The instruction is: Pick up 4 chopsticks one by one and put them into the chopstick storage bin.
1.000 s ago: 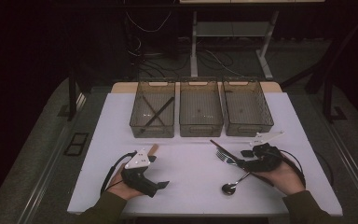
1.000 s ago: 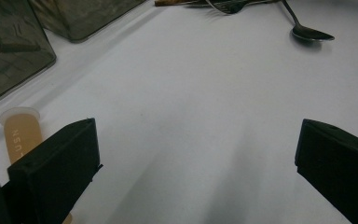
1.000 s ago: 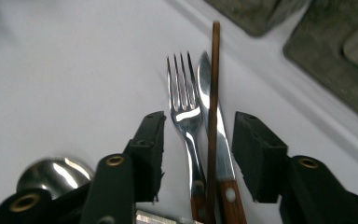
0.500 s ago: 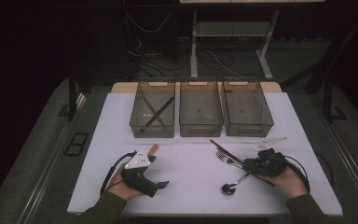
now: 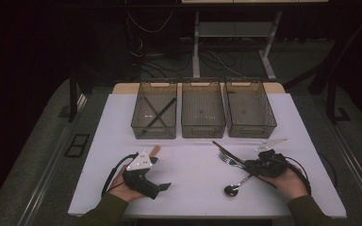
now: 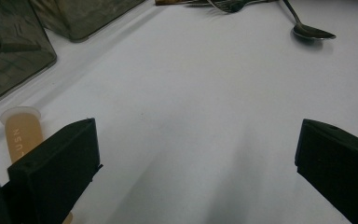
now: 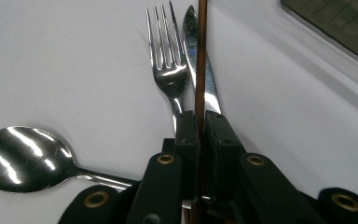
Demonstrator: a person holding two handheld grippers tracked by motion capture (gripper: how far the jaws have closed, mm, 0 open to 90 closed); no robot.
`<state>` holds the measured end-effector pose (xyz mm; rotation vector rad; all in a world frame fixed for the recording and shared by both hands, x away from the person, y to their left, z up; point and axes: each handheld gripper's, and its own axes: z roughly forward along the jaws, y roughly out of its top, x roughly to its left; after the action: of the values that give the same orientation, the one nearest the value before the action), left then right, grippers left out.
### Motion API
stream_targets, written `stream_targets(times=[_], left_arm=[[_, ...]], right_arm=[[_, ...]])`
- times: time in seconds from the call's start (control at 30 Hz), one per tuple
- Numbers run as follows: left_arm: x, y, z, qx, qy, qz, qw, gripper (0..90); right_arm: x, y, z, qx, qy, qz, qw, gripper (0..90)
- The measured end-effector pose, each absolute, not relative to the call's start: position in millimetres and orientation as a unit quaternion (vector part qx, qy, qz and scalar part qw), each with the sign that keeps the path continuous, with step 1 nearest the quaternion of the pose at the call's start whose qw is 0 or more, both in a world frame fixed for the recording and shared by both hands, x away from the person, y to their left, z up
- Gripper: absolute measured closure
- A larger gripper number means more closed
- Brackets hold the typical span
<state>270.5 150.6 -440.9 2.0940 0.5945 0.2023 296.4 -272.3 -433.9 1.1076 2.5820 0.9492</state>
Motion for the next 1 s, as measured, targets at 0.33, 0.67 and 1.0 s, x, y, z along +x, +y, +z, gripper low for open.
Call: stream_targets(times=[0.33,0.67,1.0], left_arm=[[270.4,150.6,-440.7,0.851,0.241,0.082,0.460,0.0],[270.5,150.5,-440.7,0.850,0.241,0.083,0.461,0.0],[270.5,150.6,-440.6,0.851,0.240,0.082,0.460,0.0]], right_arm=[[296.6,-271.4,-434.2,0.377,0.866,0.318,0.086,85.0],[296.9,-276.0,-430.0,0.383,0.857,0.331,0.095,85.7],[296.8,-282.3,-423.2,0.384,0.848,0.355,0.090,85.7]])
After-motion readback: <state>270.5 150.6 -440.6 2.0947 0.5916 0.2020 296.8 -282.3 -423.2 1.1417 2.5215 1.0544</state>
